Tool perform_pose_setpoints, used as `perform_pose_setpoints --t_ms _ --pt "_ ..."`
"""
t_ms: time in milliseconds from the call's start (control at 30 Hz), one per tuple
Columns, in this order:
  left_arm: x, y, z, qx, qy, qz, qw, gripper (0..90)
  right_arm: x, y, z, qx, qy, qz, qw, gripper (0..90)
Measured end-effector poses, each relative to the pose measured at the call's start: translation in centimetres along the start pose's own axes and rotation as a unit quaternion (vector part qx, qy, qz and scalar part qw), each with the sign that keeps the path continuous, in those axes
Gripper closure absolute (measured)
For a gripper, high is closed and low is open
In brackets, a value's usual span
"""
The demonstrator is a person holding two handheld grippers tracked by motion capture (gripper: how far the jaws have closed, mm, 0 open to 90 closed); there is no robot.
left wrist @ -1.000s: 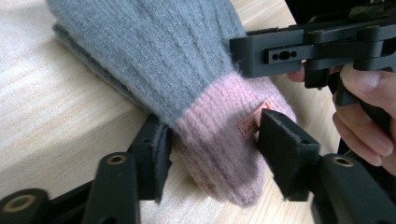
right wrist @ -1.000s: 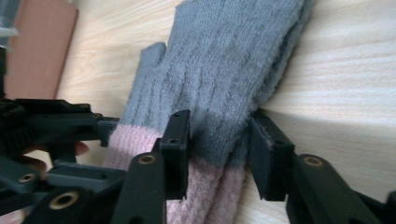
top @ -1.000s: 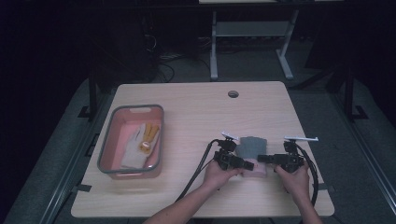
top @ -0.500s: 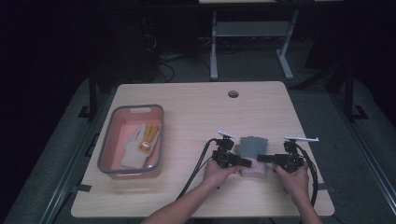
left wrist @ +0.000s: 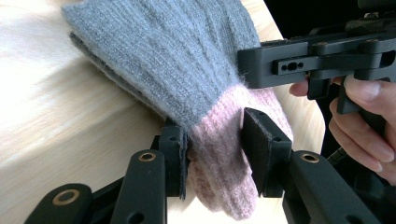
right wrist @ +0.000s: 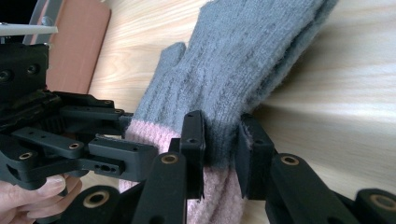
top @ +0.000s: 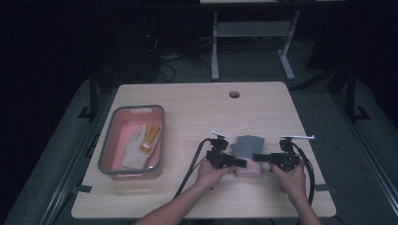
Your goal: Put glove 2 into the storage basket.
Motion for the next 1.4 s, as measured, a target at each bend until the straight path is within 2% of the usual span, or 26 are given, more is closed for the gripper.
perform_pose_setpoints --t_ms 133,467,1067,1400 --pt "0.1 1.0 -0.2 0.003 -0.008 0.005 1.0 61.9 0.4 -0.4 -1.0 0.007 0.006 -0.002 1.0 74.5" --pt "0.4 3.3 -0.6 0.004 -0.009 0.015 0.9998 62.1 1.0 -1.1 -3.1 0.021 0.017 -0.004 0.9996 74.6" --pt "0.8 6.3 -1.5 0.009 -0.015 0.032 0.9993 62.2 2.1 -2.3 -5.5 0.042 0.032 -0.011 0.9985 74.7" --pt "1.0 7.8 -2.4 0.012 -0.012 0.04 0.999 62.4 2.8 -3.3 -6.8 0.049 0.042 -0.017 0.9978 74.7"
Point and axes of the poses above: each handheld gripper's, and its own axes: y roughly backward along the jaws, x roughly out of its top, z roughly to its right, the point moved 7 cm from there along -y, roughly forward along the jaws, and after that the axes turned 9 degrees about x, right-handed, at the moved point
